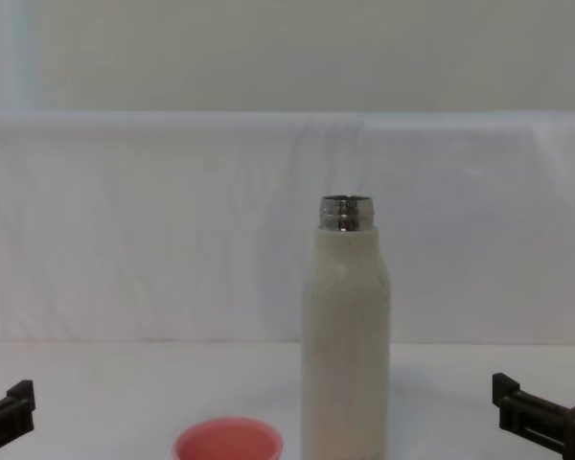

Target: Grasp the thermos with one hand and pour water into the cup lid.

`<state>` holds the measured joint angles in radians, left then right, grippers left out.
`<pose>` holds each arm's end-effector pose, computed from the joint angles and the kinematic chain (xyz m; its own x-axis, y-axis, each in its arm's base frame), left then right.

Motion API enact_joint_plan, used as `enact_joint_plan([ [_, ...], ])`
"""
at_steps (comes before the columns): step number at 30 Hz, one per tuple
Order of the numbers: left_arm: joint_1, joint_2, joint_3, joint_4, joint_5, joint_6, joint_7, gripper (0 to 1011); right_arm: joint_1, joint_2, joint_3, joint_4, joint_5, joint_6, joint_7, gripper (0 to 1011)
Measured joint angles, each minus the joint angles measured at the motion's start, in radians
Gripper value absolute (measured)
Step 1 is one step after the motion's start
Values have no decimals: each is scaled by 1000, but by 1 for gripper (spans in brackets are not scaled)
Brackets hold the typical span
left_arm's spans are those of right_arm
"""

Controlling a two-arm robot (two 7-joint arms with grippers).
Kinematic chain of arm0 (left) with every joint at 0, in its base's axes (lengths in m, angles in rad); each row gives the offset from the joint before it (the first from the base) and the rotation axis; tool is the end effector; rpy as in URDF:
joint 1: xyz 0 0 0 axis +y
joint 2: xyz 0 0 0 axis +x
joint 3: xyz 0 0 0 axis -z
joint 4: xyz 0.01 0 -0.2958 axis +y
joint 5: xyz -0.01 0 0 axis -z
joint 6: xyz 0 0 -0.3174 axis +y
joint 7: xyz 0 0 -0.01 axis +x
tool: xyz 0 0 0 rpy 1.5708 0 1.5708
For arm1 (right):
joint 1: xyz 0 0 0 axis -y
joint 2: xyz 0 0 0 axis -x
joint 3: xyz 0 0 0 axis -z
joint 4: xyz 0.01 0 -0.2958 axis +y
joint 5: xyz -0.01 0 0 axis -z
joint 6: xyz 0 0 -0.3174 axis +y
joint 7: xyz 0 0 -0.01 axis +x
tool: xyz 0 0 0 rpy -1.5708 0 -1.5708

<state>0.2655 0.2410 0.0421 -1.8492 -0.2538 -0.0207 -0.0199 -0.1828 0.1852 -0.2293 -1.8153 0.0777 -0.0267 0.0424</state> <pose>0.2600 0.0380 -0.2907 0.1245 0.9917 -0.0326 -0.9921 0.1240 -0.0175 0.2731 0.0321 -0.2904 0.3003 -0.9520 0.0597 0.9518 0.3032 0.0464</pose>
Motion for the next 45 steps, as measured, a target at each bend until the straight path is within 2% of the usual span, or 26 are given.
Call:
enact_joint_plan([
  [5, 0, 0, 0, 0, 0, 0, 0, 1001, 0, 9, 18, -18, 33, 21, 58, 1001],
  [6, 0, 0, 0, 0, 0, 0, 0, 1001, 3, 16, 29, -26, 61, 31, 97, 1001],
  [11, 0, 0, 0, 0, 0, 0, 0, 1001, 17, 37, 45, -29, 117, 50, 165, 1001],
  [16, 0, 0, 0, 0, 0, 0, 0, 1001, 42, 60, 46, -19, 148, 65, 201, 1001],
  [20, 0, 0, 0, 0, 0, 0, 0, 1001, 69, 77, 35, -4, 165, 79, 227, 1001],
  [28, 0, 0, 0, 0, 0, 0, 0, 1001, 145, 100, -20, 54, 181, 101, 265, 1001],
  [36, 0, 0, 0, 0, 0, 0, 0, 1001, 205, 105, -71, 105, 182, 110, 277, 1001],
  [45, 0, 0, 0, 0, 0, 0, 0, 1001, 242, 98, -100, 139, 181, 108, 276, 1001],
])
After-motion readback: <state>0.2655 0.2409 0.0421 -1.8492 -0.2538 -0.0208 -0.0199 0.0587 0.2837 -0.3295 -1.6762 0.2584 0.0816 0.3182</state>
